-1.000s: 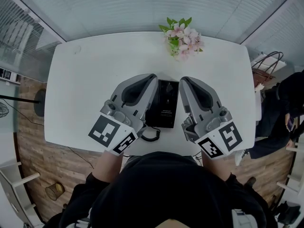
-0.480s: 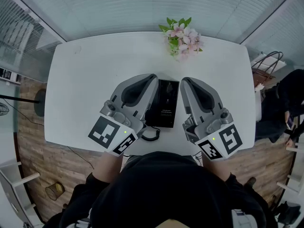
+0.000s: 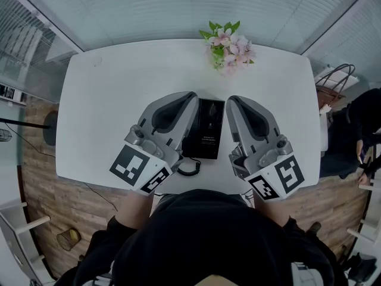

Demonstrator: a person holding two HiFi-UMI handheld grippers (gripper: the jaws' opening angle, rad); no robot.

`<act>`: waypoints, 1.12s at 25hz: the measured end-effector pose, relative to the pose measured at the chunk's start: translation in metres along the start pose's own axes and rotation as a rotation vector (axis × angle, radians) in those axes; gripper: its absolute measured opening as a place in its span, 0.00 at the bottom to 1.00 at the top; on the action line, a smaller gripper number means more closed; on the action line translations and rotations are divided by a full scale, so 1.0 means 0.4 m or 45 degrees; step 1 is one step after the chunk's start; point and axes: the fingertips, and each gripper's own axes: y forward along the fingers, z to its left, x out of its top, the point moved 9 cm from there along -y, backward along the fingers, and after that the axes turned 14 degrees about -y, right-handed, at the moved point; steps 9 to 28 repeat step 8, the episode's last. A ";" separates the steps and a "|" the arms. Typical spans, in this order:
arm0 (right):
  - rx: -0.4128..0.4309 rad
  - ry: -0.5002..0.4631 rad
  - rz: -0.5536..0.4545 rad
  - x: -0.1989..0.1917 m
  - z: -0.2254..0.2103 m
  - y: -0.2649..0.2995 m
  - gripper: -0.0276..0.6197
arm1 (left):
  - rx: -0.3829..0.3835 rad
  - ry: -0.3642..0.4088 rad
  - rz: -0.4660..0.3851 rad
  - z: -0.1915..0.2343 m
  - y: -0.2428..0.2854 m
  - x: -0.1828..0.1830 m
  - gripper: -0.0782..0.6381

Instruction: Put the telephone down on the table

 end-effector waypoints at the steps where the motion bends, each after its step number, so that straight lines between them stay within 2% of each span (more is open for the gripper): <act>1: 0.000 -0.001 0.000 0.000 0.000 0.000 0.05 | -0.001 0.000 0.000 0.000 0.000 0.000 0.13; 28: 0.004 -0.005 -0.002 0.006 0.002 0.003 0.05 | -0.001 0.005 -0.003 -0.001 -0.002 0.006 0.13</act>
